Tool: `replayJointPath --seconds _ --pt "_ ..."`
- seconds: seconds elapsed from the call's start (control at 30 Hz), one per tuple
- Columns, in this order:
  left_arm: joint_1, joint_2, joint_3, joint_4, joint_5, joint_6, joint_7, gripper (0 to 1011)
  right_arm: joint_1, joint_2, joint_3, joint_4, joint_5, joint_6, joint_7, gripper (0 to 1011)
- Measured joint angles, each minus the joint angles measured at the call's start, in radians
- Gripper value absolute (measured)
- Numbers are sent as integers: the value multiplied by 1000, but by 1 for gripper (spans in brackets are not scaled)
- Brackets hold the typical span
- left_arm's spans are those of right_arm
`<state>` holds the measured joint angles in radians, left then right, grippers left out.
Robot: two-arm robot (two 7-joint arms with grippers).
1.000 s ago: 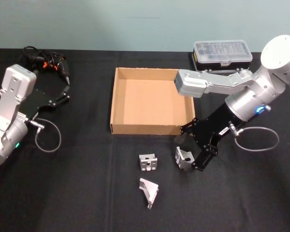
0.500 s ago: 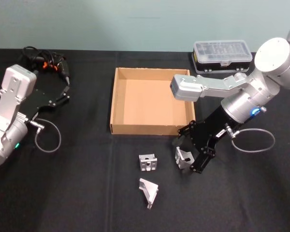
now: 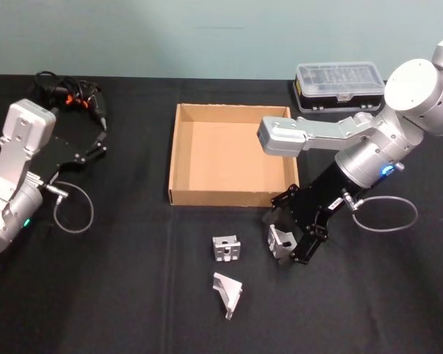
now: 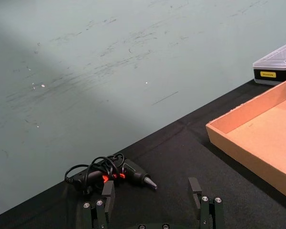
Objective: Use one hand to pick up the angle iron from the table and place it into the box.
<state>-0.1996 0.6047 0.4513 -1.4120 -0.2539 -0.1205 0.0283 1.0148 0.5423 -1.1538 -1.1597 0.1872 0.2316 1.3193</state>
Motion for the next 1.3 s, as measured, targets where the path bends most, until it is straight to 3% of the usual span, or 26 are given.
replayJointPath --seconds 0.33,0.47,0.97,1.3 --pt "0 0 0 0 0 0 0 1000 10 -2 -18 10 1 -8 -4 1000" --pt "0 0 0 0 0 0 0 1000 11 -3 -21 13 2 -11 -6 947" --pt "0 0 0 0 0 0 0 1000 11 -7 -26 22 7 -23 -13 490" --pt "0 0 0 0 0 0 0 1000 12 13 -8 -21 29 -2 -21 479"
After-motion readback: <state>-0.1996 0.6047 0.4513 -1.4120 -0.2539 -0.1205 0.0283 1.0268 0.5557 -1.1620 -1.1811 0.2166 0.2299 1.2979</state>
